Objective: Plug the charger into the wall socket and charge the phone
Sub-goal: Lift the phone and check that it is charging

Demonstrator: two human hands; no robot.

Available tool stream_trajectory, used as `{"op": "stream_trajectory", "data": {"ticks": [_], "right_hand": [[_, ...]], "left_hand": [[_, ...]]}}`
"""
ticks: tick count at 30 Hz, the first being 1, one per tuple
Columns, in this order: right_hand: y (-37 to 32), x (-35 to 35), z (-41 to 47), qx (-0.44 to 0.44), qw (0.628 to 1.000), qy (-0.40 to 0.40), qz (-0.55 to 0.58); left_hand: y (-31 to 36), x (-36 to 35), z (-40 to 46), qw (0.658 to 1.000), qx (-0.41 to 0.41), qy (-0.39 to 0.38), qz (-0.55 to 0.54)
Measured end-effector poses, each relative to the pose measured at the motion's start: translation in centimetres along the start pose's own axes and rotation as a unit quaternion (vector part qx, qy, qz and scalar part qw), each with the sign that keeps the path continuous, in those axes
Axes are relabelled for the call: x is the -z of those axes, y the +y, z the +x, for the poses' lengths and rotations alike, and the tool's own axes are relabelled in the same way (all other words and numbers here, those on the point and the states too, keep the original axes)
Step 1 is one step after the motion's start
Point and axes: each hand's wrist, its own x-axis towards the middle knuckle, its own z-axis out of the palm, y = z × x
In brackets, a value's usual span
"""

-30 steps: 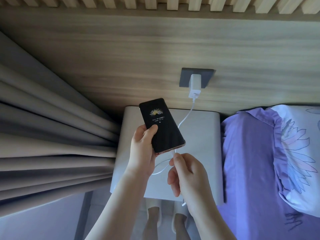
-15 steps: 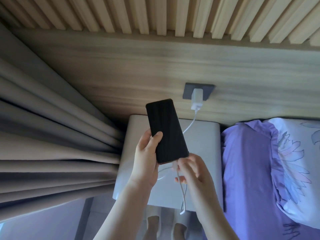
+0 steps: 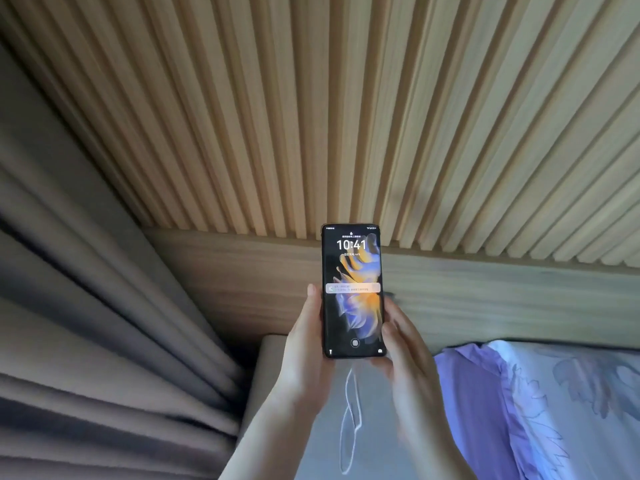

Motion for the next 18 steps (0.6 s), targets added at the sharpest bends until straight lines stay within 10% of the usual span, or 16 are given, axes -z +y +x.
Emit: {"op": "stream_trajectory", "data": {"ticks": [18], "right_hand": [[-13.3, -2.8, -1.6, 0.100, 0.983, 0.045, 0.148]], "left_hand": [[10.5, -8.7, -5.3, 0.984, -0.116, -0.135, -0.013]]}}
